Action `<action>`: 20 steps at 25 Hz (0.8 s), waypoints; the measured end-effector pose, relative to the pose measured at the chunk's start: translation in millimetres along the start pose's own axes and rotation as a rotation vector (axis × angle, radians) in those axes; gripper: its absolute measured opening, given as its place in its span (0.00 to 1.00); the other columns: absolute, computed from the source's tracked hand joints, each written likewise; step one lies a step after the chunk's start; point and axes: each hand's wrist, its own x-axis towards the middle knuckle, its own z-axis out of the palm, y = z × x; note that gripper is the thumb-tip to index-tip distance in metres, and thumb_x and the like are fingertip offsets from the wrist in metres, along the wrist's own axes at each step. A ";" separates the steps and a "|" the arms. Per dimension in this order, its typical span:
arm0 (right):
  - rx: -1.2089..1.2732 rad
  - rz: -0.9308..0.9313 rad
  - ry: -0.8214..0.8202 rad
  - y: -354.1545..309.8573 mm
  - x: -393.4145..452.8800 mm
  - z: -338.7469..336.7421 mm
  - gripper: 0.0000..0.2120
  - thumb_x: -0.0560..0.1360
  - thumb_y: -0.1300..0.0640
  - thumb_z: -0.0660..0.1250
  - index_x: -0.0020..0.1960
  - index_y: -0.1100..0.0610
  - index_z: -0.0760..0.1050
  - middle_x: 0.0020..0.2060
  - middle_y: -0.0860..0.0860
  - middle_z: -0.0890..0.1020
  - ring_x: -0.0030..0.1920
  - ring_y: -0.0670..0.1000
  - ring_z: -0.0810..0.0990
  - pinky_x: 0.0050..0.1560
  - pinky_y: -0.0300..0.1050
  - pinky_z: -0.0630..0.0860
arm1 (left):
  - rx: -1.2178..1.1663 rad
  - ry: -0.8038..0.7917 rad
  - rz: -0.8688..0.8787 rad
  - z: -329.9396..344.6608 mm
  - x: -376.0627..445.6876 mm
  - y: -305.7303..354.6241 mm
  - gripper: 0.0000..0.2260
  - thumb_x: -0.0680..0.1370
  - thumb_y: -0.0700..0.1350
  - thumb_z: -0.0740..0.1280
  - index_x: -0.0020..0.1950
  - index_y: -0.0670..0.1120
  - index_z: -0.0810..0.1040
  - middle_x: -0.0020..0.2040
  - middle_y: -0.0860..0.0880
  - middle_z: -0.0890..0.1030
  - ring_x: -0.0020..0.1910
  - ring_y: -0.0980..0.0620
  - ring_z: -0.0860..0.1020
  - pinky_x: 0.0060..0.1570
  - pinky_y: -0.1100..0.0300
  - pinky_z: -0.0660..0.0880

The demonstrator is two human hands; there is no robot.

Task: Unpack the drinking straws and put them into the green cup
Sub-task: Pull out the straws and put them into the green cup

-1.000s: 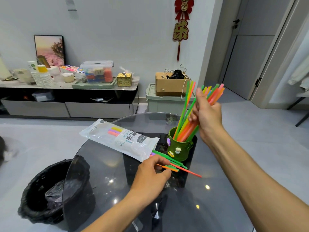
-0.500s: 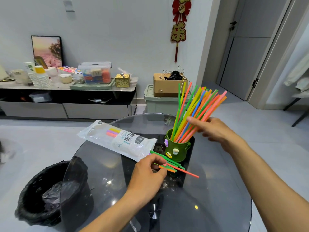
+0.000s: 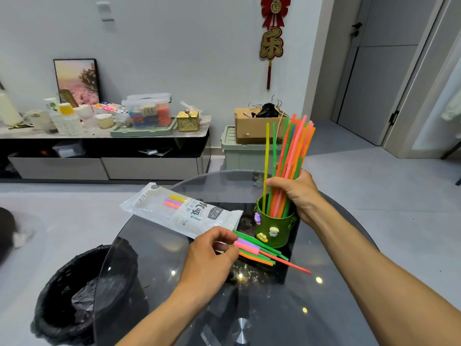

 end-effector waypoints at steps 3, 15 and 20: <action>0.045 -0.064 0.049 -6.2 -0.4 -4.1 0.18 0.62 0.62 0.76 0.50 0.60 0.78 0.41 0.57 0.83 0.39 0.53 0.83 0.39 0.47 0.82 | 0.009 -0.002 -0.005 -0.9 -0.7 3.8 0.08 0.72 0.39 0.71 0.41 0.53 0.82 0.36 0.53 0.82 0.33 0.62 0.76 0.30 0.71 0.72; 0.009 0.107 -0.151 13.6 0.8 -7.0 0.26 0.61 0.55 0.82 0.56 0.54 0.77 0.44 0.51 0.88 0.49 0.54 0.86 0.48 0.48 0.81 | 0.021 -0.001 -0.013 -2.4 -3.9 5.6 0.07 0.72 0.40 0.72 0.41 0.53 0.82 0.38 0.48 0.83 0.33 0.59 0.77 0.31 0.71 0.72; -0.051 0.048 -0.084 15.1 4.3 0.7 0.19 0.64 0.60 0.80 0.52 0.53 0.77 0.43 0.51 0.85 0.42 0.49 0.84 0.35 0.37 0.78 | 0.003 -0.014 -0.018 -2.4 -1.1 4.5 0.08 0.72 0.39 0.72 0.40 0.53 0.82 0.38 0.46 0.83 0.32 0.59 0.77 0.31 0.70 0.73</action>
